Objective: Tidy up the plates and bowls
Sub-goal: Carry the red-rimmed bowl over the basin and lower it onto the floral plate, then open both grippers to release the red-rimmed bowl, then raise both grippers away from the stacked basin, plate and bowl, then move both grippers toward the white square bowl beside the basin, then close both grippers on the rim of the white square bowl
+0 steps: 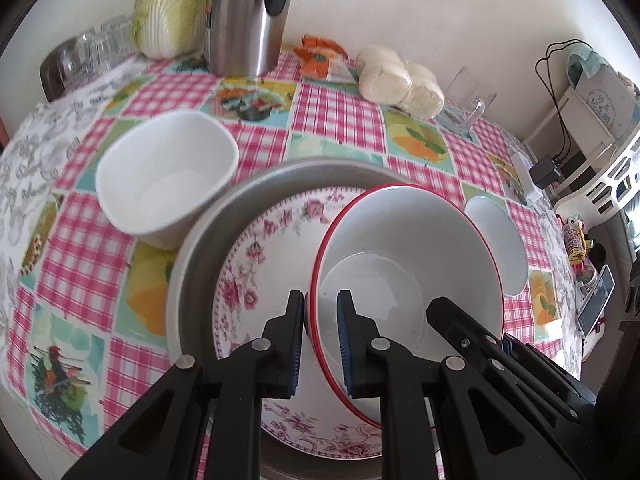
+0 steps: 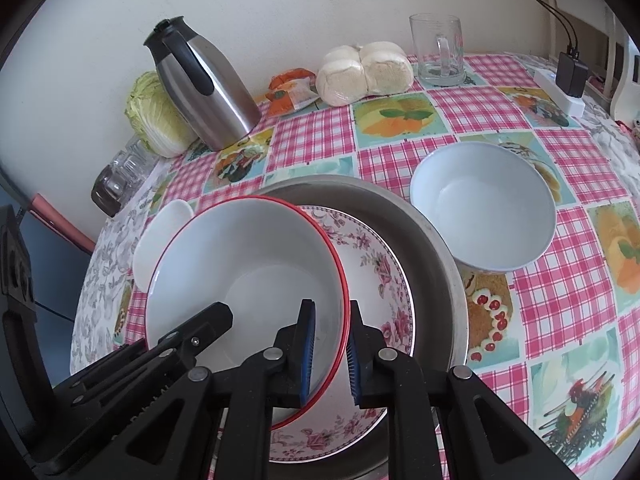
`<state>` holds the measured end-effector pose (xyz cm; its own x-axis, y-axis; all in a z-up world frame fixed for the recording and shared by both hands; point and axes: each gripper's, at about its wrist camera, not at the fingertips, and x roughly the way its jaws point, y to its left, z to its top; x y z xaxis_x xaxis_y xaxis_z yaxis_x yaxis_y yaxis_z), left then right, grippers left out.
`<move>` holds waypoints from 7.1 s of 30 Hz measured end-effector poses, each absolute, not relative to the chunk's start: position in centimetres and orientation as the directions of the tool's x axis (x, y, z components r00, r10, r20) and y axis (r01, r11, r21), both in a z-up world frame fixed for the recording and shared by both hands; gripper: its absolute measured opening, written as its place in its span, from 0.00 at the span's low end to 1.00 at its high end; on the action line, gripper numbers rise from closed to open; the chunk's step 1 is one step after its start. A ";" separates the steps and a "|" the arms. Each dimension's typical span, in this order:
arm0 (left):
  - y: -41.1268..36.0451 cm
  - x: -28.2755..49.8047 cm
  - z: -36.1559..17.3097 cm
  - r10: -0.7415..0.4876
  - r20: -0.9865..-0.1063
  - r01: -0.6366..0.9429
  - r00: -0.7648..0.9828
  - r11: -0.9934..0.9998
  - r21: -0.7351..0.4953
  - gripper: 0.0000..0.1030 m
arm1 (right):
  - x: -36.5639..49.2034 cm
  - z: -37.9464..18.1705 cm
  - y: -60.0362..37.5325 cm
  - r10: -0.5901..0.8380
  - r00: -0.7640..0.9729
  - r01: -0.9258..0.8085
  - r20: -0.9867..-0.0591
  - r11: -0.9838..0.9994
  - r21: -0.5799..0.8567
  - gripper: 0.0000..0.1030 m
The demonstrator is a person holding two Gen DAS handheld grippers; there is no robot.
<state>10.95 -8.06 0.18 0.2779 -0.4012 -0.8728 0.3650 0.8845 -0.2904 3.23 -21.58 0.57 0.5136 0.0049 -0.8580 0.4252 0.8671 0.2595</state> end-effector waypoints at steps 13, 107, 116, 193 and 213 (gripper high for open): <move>-8.0 11.7 -0.8 -0.416 -0.877 0.329 0.240 0.885 -0.330 0.16 | 3.5 0.0 -21.8 0.007 0.522 0.423 -0.853 0.867 0.265 0.23; 2.9 16.0 4.6 -0.262 -0.838 0.145 0.478 0.965 -0.219 1.00 | 2.4 5.3 -21.9 -0.081 0.585 0.464 -0.807 0.850 0.251 1.00; 5.9 17.7 3.6 -0.263 -0.829 0.086 0.494 0.963 -0.254 1.00 | 4.5 6.5 -20.7 -0.111 0.571 0.456 -0.814 0.867 0.202 1.00; 5.8 23.8 -7.0 -0.479 -0.802 0.009 0.357 0.860 -0.510 0.51 | 21.9 -2.4 -10.4 -0.085 0.317 0.253 -0.945 0.967 -0.002 0.11; 8.5 23.7 -7.4 -0.390 -0.839 -0.071 0.381 0.892 -0.447 0.20 | 21.3 -2.8 -6.4 -0.061 0.326 0.116 -0.943 0.993 -0.024 0.11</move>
<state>23.73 8.52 -7.37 0.3810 -0.3895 -0.8385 -0.0709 0.8919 -0.4465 21.34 -6.44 -2.76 0.3262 -0.0611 -0.9433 0.1161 0.9929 -0.0242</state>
